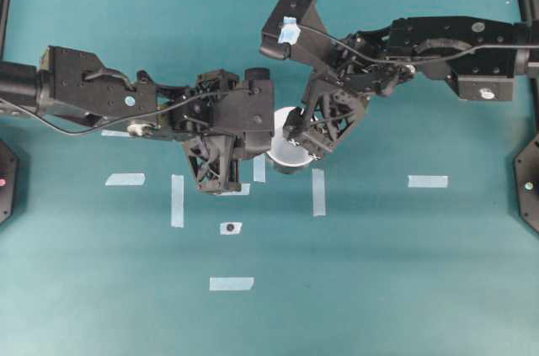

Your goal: Holding the cup holder with the left arm, the right arm places the cup into the cup holder.

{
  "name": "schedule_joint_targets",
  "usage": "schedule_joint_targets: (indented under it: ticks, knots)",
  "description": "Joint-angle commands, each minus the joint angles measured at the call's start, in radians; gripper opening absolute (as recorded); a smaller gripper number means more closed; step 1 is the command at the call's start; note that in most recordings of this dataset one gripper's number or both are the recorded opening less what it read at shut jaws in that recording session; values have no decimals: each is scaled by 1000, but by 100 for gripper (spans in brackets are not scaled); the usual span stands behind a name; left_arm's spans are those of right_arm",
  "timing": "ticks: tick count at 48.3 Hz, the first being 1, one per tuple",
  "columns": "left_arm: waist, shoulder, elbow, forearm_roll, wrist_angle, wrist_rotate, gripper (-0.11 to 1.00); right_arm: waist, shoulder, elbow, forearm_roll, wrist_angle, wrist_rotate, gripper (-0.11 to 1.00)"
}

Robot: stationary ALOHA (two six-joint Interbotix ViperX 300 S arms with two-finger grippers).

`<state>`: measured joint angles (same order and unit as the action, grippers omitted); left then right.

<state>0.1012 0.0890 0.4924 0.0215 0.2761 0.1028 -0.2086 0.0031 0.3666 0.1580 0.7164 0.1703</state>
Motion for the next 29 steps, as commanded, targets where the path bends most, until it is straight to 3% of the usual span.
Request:
schedule_joint_targets:
  ticks: [1,29]
  knots:
    - [-3,-18,-20,5,-12,3,21,2,-43,-25,-3,-3,-3,88]
    - [-6,-18,17,5,-80,-6,21,-14,-313,123,-11,-26,-5,88]
